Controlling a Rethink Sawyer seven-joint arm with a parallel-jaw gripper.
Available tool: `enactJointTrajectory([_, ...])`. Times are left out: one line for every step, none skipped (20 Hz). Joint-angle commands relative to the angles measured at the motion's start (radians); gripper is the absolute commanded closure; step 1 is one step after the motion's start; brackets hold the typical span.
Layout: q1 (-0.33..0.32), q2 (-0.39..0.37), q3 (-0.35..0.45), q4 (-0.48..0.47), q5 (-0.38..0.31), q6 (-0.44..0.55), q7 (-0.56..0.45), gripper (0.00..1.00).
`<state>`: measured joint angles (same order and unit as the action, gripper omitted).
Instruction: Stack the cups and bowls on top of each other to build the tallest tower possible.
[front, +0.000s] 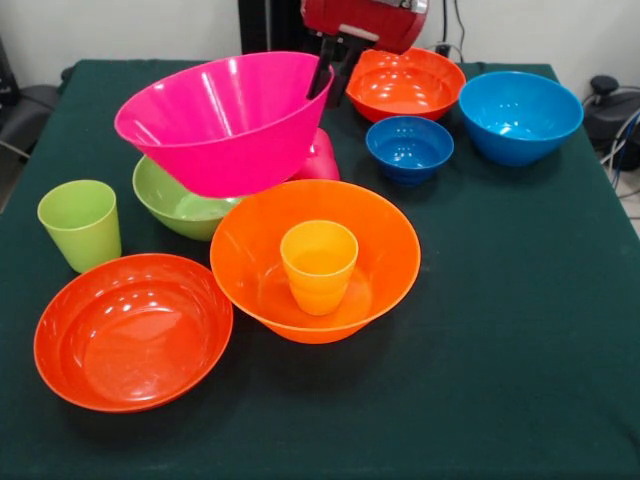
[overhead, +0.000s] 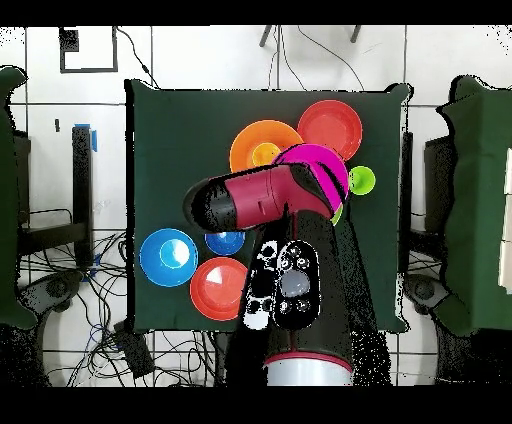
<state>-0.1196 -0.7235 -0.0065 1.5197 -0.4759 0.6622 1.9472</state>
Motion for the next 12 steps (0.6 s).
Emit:
enactJointTrajectory([0.030, 0.050, 0.038, -0.118, 0.029, 0.111, 0.066, 1.00])
enactJointTrajectory([0.032, 0.049, 0.032, -0.111, 0.032, 0.108, 0.072, 1.00])
enactJointTrajectory([0.034, 0.049, 0.029, -0.108, 0.031, 0.102, 0.070, 1.00])
enactJointTrajectory([0.036, 0.050, 0.026, -0.107, 0.036, 0.106, 0.071, 1.00])
enactJointTrajectory([0.037, 0.051, 0.023, -0.108, 0.034, 0.108, 0.065, 1.00])
enactJointTrajectory([0.039, 0.051, 0.020, -0.107, 0.038, 0.113, 0.065, 1.00])
enactJointTrajectory([0.043, 0.049, 0.017, -0.111, 0.038, 0.123, 0.060, 1.00])
enactJointTrajectory([0.047, 0.048, 0.015, -0.115, 0.037, 0.132, 0.056, 1.00])
enactJointTrajectory([0.049, 0.048, 0.018, -0.122, 0.037, 0.139, 0.045, 1.00])
enactJointTrajectory([0.051, 0.054, 0.020, -0.132, 0.038, 0.146, 0.041, 1.00])
enactJointTrajectory([0.049, 0.060, 0.027, -0.140, 0.041, 0.149, 0.032, 1.00])
enactJointTrajectory([0.050, 0.068, 0.031, -0.151, 0.040, 0.155, 0.028, 1.00])
